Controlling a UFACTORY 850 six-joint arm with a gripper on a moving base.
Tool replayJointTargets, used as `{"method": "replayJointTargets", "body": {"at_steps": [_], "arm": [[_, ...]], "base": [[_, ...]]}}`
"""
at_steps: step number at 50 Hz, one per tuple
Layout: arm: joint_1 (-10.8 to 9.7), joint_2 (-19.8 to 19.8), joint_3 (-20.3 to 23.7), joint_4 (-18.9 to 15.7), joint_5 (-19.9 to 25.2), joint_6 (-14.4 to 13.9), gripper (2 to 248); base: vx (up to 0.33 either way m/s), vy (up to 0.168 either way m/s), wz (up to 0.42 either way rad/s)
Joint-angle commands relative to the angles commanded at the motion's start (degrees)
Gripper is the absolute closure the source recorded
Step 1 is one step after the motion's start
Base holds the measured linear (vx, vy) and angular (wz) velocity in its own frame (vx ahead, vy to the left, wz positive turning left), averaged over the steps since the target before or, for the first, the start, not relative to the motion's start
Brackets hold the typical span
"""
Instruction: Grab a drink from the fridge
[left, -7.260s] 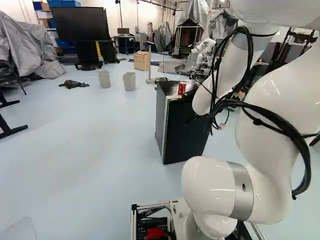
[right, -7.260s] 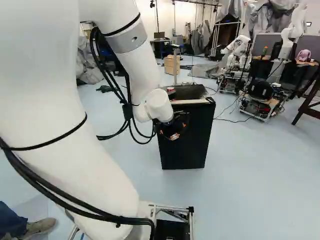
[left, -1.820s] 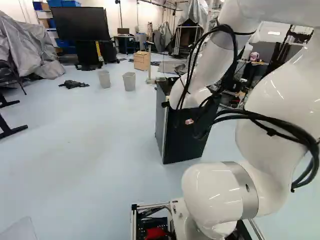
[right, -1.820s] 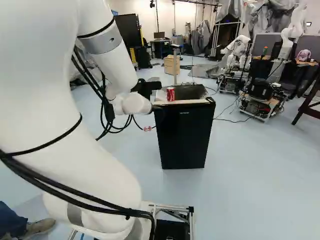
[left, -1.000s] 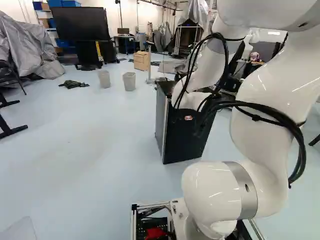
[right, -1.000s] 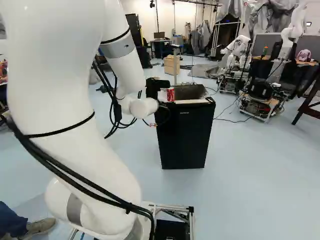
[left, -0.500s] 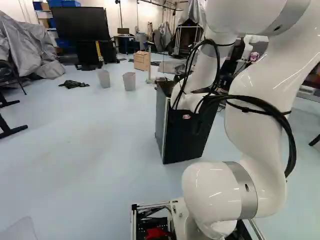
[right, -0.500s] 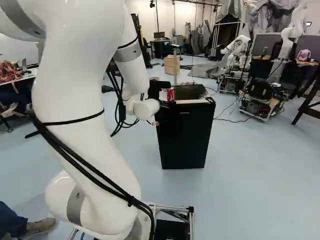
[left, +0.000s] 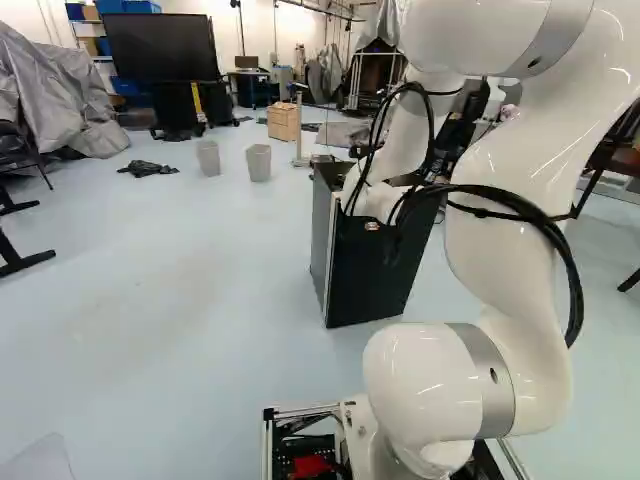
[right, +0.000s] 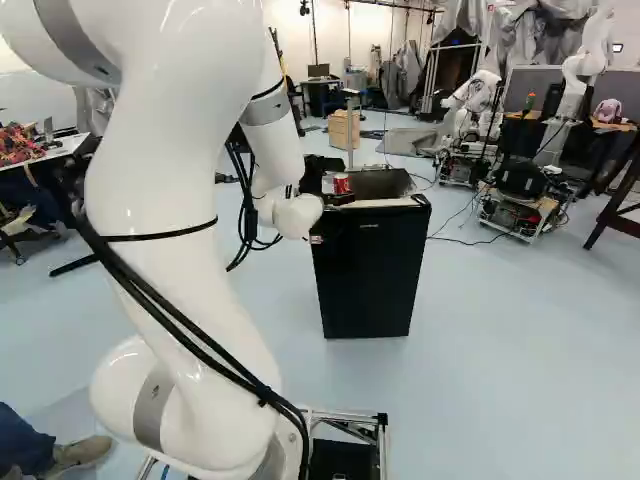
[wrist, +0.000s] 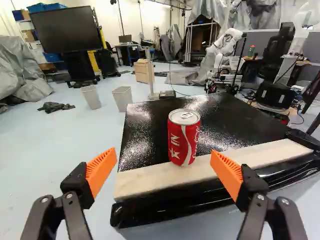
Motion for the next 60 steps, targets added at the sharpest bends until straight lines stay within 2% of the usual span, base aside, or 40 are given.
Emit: {"method": "replayJointTargets", "body": {"at_steps": [44, 60], "arm": [[-2.7, -6.3, -7.8, 0.0, 0.0, 0.0, 3], [-3.0, -6.8, -8.5, 0.0, 0.0, 0.0, 9]], "base": [[0.000, 0.000, 0.000], [0.000, 0.000, 0.000]]}}
